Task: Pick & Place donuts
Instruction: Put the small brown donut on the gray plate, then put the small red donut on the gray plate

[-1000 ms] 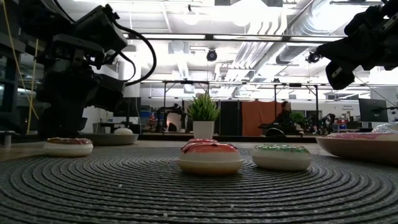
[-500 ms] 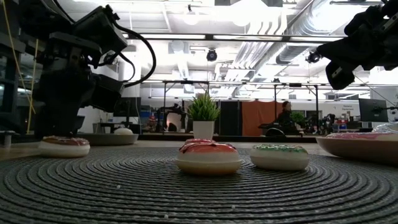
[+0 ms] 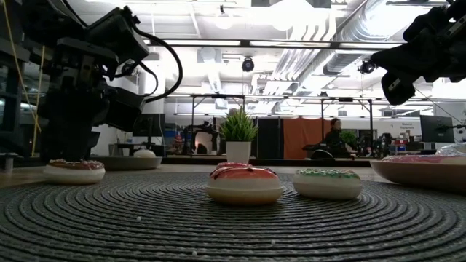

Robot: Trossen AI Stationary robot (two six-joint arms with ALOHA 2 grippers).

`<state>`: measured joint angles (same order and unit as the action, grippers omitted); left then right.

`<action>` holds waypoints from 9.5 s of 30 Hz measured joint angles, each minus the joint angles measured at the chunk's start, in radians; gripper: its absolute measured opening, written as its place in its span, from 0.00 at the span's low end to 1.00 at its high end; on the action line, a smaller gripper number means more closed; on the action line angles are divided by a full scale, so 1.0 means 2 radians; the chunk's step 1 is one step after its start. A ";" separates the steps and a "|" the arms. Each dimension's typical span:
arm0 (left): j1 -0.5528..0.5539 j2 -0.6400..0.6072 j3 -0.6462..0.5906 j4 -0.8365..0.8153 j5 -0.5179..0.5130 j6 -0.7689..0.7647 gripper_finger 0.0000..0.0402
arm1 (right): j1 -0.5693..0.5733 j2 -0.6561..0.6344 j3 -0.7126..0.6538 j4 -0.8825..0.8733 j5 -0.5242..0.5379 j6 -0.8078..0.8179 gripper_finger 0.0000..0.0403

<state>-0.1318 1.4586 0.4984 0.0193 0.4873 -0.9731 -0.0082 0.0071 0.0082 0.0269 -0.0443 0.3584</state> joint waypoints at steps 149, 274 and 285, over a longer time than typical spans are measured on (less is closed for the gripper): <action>0.341 -0.378 -0.001 -0.231 -0.047 0.149 0.51 | 0.000 0.000 0.000 0.000 0.003 0.000 0.00; -0.138 0.228 0.318 -0.047 -0.246 -0.140 0.51 | 0.000 0.003 0.000 0.000 0.004 0.000 0.00; -0.138 0.257 0.347 -0.046 -0.223 -0.140 0.51 | 0.000 0.006 0.000 0.000 0.004 0.000 0.00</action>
<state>-0.4080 1.9718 1.1931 -0.0733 0.0422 -1.2524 -0.0082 0.0181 0.0082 0.0269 -0.0368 0.3584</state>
